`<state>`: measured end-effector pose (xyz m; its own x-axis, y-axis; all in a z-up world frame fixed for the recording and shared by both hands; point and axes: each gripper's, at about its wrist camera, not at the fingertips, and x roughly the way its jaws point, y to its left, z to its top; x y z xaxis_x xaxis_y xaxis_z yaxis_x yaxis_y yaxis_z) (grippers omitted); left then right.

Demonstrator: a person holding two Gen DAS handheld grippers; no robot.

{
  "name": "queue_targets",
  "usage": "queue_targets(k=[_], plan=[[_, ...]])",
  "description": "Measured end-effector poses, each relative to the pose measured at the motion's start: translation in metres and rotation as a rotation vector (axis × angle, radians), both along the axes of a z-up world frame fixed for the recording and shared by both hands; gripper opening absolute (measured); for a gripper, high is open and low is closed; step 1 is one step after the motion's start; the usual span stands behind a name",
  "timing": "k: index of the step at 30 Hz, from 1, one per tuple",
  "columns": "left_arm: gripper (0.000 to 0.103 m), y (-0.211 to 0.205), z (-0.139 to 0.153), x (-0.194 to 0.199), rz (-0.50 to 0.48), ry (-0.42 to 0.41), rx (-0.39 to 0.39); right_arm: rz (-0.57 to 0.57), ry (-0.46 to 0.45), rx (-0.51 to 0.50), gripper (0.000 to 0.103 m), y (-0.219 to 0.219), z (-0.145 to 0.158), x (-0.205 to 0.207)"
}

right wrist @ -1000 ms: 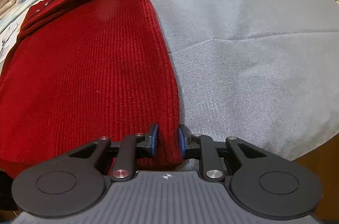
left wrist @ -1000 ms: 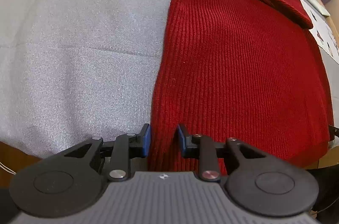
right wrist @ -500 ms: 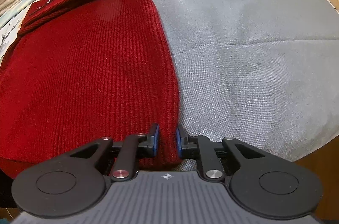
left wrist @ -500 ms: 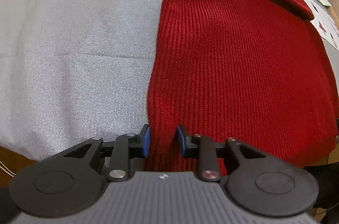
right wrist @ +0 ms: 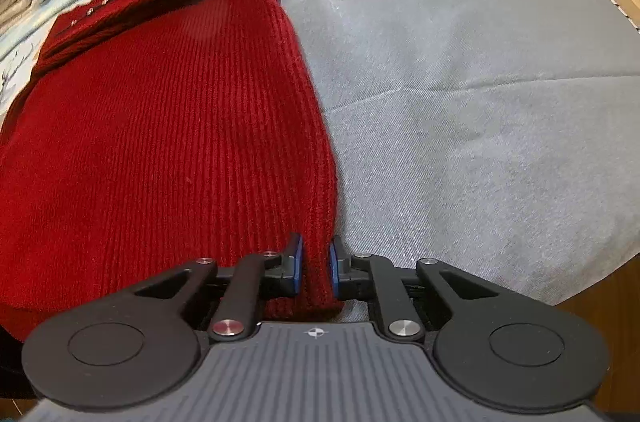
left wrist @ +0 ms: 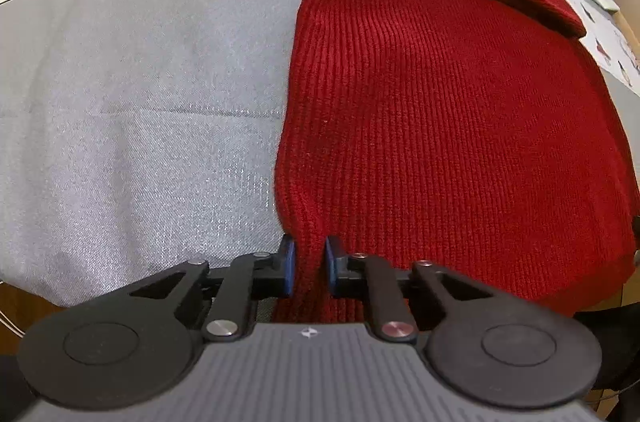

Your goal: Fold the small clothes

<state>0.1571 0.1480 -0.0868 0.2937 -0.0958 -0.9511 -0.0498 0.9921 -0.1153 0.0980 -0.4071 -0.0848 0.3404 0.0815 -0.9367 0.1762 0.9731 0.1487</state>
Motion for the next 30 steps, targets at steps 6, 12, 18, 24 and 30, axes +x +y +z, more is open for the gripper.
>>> queue_targets(k=[6, 12, 18, 24, 30], plan=[[0.015, 0.006, 0.013, -0.01, 0.04, -0.053, -0.061, -0.098, -0.081, 0.029, 0.012, -0.015, 0.018, -0.006], [0.023, 0.009, 0.001, -0.006, 0.07, 0.009, -0.026, -0.098, 0.01, 0.017, 0.018, -0.013, 0.001, -0.001], [0.029, 0.008, -0.004, -0.003, 0.064, 0.024, -0.007, -0.07, 0.039, -0.005, 0.022, -0.007, -0.005, 0.001], [0.027, 0.003, -0.004, 0.0, 0.047, 0.02, -0.007, -0.069, 0.035, -0.01, 0.023, -0.005, -0.005, 0.002], [0.021, 0.004, 0.002, -0.003, 0.054, 0.012, -0.036, -0.074, 0.004, -0.004, 0.016, -0.007, 0.001, 0.001]])
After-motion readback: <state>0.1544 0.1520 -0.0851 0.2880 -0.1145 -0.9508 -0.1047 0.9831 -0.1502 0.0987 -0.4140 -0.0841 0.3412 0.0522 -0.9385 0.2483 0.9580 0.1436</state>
